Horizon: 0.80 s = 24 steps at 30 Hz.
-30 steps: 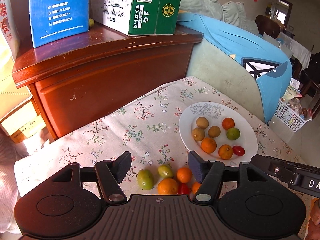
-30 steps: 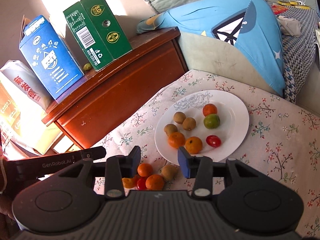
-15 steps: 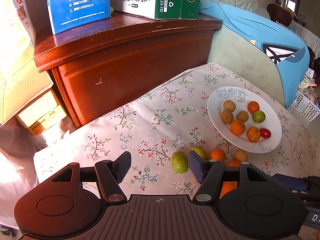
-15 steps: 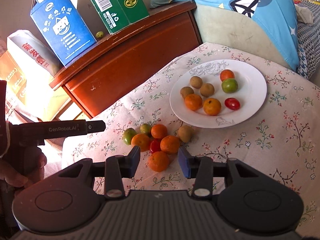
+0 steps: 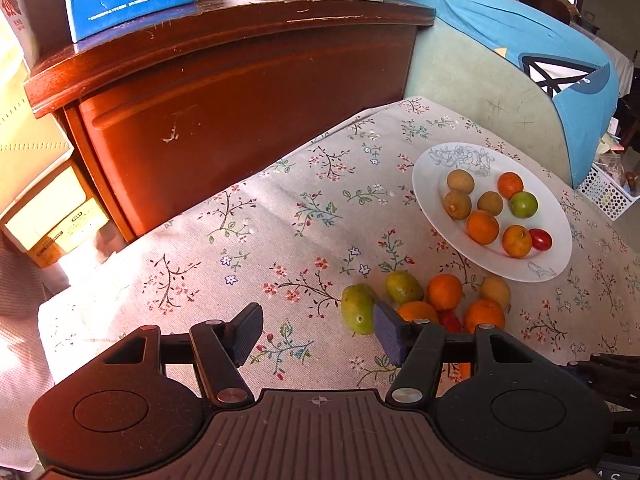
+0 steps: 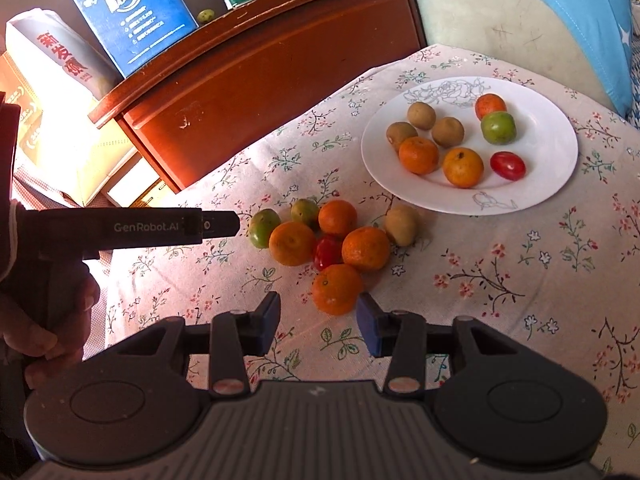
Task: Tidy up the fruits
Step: 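Withdraw both tools from the plate back to the fruit pile, then close the right tool on a tangerine while the left tool grasps a green-orange mango-like fruit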
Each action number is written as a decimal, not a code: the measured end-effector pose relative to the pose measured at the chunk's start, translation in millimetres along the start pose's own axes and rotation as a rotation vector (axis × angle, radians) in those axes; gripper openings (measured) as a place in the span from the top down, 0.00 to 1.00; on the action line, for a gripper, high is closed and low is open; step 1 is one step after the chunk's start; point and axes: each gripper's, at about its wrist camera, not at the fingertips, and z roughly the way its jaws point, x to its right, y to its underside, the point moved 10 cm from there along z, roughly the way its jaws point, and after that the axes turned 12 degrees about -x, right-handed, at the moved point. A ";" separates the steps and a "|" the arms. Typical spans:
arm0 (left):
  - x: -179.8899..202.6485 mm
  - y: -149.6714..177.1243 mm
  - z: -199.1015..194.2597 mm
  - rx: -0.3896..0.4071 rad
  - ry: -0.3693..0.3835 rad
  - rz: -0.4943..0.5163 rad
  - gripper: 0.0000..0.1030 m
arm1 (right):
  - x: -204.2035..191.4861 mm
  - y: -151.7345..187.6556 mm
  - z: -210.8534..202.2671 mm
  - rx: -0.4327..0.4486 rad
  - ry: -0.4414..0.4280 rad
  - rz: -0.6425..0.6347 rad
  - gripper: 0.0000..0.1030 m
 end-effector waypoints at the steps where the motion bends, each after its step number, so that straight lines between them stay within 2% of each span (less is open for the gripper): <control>1: 1.0 -0.4 2.0 -0.003 0.004 0.001 0.43 | 0.5 -0.1 1.9 -0.001 0.004 0.001 0.57; 7: 9.1 -5.3 14.9 -0.015 0.042 0.003 0.43 | 2.5 -3.1 10.7 0.004 0.032 -0.002 0.58; 8: 10.8 -6.0 17.2 -0.018 0.044 0.007 0.46 | 2.6 -3.3 12.3 0.003 0.035 -0.005 0.58; 13: 12.3 -6.2 27.9 -0.045 0.076 -0.014 0.56 | 2.8 -3.1 17.8 -0.001 0.058 -0.017 0.71; 19: 16.3 -7.8 34.8 -0.056 0.102 -0.033 0.62 | 3.0 -3.0 16.8 -0.005 0.044 -0.010 0.71; 24: 18.9 -9.5 39.7 -0.054 0.101 -0.034 0.63 | 3.6 -3.3 16.8 -0.006 0.037 -0.006 0.71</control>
